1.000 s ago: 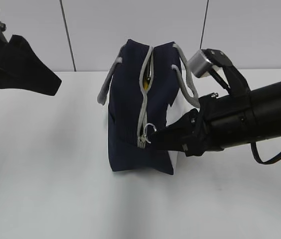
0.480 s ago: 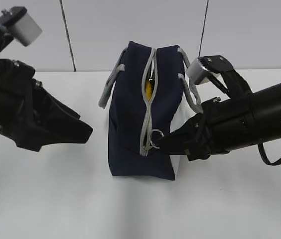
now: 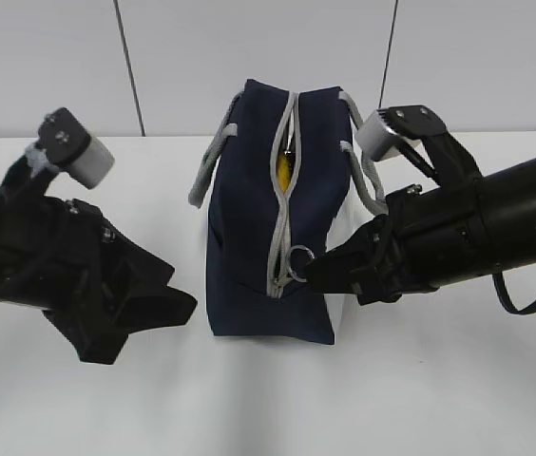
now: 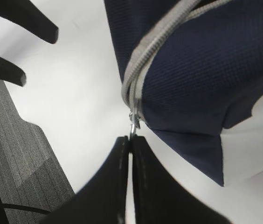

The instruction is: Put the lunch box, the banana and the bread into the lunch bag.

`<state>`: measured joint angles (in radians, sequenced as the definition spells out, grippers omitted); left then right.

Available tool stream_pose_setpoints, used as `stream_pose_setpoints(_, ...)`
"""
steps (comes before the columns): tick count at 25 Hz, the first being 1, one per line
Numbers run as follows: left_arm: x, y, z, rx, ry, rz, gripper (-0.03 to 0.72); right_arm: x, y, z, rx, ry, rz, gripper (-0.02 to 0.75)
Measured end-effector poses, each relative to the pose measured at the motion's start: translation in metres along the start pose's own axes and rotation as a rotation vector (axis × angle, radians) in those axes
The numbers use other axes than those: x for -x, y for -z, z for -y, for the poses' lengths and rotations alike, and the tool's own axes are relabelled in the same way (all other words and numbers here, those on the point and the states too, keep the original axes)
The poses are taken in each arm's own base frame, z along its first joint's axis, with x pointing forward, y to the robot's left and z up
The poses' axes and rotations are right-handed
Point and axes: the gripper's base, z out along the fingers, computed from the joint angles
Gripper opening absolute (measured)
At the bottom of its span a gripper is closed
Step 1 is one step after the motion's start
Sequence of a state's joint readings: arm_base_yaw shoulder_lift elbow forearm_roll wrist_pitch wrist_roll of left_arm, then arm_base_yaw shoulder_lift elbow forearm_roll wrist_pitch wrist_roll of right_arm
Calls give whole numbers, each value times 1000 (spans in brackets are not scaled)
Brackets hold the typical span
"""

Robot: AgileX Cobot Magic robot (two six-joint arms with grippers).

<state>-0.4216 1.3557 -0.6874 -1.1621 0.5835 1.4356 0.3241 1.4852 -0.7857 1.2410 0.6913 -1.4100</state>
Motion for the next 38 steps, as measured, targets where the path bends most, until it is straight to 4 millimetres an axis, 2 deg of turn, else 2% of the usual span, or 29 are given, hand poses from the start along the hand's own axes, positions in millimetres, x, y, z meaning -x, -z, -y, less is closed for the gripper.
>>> stream_pose_setpoints(5, -11, -27, -8, -65, -1, -22, 407, 0, 0, 0, 0, -1, 0, -16)
stream_pose_setpoints(8, -14, -35, -12, -69, -12, -21, 413, 0, 0, 0, 0, -1, 0, -16)
stream_pose_setpoints(20, -18, -56, -28, 4, 7, 43, 418, 1, 0, 0, 4, 0, 1, -16)
stream_pose_setpoints(29, -26, -72, -33, -17, 13, 43, 456, 0, 0, -1, 9, -1, -1, -16)
stream_pose_setpoints(38, -22, -82, -37, -46, 6, 55, 456, 2, 0, -1, 13, -21, 12, -16)
